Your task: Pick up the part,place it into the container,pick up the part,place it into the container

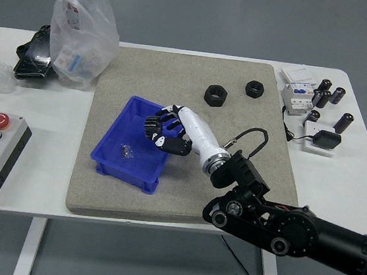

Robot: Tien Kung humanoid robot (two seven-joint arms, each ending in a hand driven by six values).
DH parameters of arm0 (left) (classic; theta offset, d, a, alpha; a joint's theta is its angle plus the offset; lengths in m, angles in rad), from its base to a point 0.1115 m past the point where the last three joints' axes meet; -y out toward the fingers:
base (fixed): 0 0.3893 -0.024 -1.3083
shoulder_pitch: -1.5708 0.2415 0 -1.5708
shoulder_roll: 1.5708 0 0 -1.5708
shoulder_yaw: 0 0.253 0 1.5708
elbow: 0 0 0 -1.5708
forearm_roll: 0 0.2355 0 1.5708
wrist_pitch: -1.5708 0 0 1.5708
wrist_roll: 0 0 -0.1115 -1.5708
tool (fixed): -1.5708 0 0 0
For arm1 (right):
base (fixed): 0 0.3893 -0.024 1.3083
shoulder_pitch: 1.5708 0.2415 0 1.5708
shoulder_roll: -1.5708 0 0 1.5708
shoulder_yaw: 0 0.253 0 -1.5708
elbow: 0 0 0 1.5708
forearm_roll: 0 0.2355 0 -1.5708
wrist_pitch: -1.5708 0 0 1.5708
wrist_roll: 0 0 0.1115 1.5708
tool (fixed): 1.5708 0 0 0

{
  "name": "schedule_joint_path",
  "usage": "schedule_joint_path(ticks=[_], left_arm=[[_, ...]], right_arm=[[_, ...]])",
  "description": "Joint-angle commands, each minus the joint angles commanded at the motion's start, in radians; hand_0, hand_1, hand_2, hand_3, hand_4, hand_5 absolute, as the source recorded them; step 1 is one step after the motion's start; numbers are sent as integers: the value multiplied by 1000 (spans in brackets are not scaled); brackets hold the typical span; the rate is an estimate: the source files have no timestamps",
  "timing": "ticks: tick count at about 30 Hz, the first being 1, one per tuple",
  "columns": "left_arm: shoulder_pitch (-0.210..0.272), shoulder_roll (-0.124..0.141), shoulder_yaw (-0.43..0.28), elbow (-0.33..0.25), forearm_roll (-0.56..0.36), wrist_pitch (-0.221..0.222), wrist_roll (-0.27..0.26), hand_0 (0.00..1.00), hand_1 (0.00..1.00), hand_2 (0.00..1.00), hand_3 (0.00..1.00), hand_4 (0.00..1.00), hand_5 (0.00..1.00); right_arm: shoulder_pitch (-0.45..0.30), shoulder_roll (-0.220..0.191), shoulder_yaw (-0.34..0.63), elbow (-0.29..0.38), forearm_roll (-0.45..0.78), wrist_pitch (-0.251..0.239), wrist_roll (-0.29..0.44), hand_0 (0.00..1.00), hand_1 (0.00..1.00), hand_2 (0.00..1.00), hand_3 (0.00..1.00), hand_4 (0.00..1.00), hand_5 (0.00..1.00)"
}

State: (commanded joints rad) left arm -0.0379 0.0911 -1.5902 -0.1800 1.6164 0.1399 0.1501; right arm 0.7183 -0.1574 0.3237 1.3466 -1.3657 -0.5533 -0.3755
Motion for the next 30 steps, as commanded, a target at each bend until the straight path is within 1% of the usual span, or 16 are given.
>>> schedule_joint_path(ticks=[2, 3, 8, 9, 14, 15, 20, 21, 26, 27, 30], left_arm=[[0, 0, 0, 0, 0, 0, 0, 627, 524, 513, 613, 687, 269], [0, 0, 0, 0, 0, 0, 0, 627, 524, 513, 613, 687, 269], [0, 0, -1, 0, 1, -1, 1, 627, 524, 513, 613, 687, 269], [0, 0, -1, 0, 2, -1, 2, 627, 524, 513, 614, 687, 269], [0, -2, -6, 0, 4, -2, -1, 627, 524, 513, 614, 687, 269], [1, -2, -6, 0, 4, -2, -1, 626, 526, 515, 617, 690, 273], [2, -4, -7, 0, 5, -2, -1, 626, 526, 515, 617, 690, 273], [3, -4, -8, 0, 5, -2, -1, 627, 526, 515, 617, 688, 271], [3, -4, -8, 0, 6, -2, 0, 627, 526, 515, 617, 688, 271], [3, -4, -8, 0, 6, -2, 0, 626, 521, 516, 618, 689, 267], [4, -5, -8, 0, 7, -2, 0, 626, 521, 516, 618, 689, 267]], right_arm=[[-1, -1, 2, 0, 0, 16, 2, 452, 675, 670, 698, 545, 130], [-1, -1, 4, 0, -2, 21, 3, 488, 694, 699, 725, 596, 142], [-1, -2, 12, 3, -22, 29, 12, 488, 694, 699, 725, 596, 142], [-1, -2, 14, 3, -26, 31, 13, 490, 697, 710, 744, 637, 139], [1, -2, 12, 1, -24, 46, 8, 490, 697, 710, 744, 637, 139], [1, -2, 12, 1, -23, 48, 7, 506, 704, 725, 756, 673, 119], [0, -2, 14, 2, -37, 58, -3, 506, 704, 725, 756, 673, 119], [0, -2, 15, 3, -41, 60, -6, 507, 705, 742, 781, 723, 149], [-3, -3, 25, 6, -69, 68, -23, 507, 705, 742, 781, 723, 149], [-5, -3, 29, 8, -77, 71, -27, 508, 705, 746, 790, 741, 159], [-13, -5, 49, 13, -107, 84, -44, 508, 705, 746, 790, 741, 159]])
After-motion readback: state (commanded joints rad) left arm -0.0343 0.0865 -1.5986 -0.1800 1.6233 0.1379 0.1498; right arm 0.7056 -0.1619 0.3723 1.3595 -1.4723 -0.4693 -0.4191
